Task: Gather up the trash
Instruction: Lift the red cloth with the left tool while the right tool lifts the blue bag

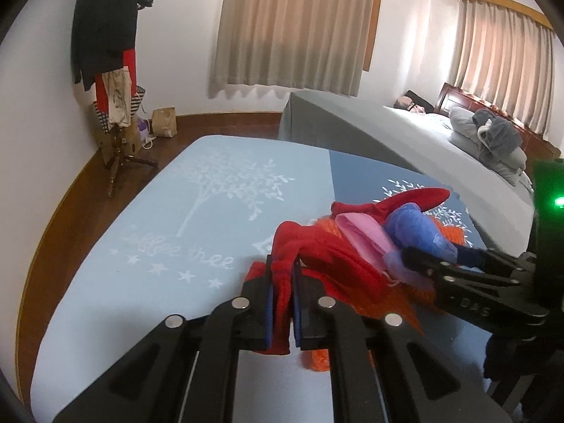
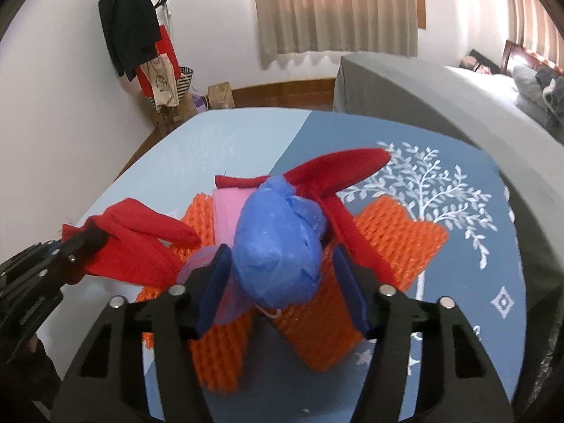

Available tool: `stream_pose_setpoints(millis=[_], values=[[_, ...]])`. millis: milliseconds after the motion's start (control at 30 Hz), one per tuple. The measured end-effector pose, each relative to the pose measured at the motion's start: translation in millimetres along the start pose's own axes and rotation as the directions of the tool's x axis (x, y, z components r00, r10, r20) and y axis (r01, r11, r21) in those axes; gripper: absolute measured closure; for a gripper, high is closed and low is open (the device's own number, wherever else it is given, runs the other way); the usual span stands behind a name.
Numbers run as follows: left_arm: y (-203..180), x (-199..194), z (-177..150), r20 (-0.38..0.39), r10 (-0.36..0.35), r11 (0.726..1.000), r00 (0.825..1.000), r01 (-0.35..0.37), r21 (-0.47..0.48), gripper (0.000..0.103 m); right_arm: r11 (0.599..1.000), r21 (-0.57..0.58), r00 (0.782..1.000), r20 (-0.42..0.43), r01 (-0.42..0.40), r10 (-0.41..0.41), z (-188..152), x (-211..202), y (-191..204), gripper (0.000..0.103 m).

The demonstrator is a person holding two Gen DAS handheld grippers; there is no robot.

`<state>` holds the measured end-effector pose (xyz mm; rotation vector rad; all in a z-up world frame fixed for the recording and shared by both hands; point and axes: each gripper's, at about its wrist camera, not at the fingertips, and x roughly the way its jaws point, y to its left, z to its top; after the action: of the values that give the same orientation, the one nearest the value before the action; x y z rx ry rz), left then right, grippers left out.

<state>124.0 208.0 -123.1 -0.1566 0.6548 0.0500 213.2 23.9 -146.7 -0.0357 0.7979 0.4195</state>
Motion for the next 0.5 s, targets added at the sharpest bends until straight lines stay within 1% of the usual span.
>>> stream_pose_setpoints(millis=[67,167,500], values=[[-1.3,-1.4,1.2,0.006,0.002,1.000,1.000,-0.002,0.003,0.095,1.000,-0.001,1.000,-0.008,-0.008,0.008,-0.7,1.3,-0.9,0.063],[-2.3,-3.8,2.0,0.013,0.003,1.000,1.000,-0.003,0.001,0.095,1.000,-0.003,1.000,-0.003,-0.023,0.023,-1.2,-2.0,-1.7,0.066],[-6.9,-16.2,8.4,0.045,-0.006,1.000,0.999,0.006,0.010,0.095,0.999,-0.005,0.998,0.058,-0.037,0.037,0.6,-37.3,-4.8,0.067]])
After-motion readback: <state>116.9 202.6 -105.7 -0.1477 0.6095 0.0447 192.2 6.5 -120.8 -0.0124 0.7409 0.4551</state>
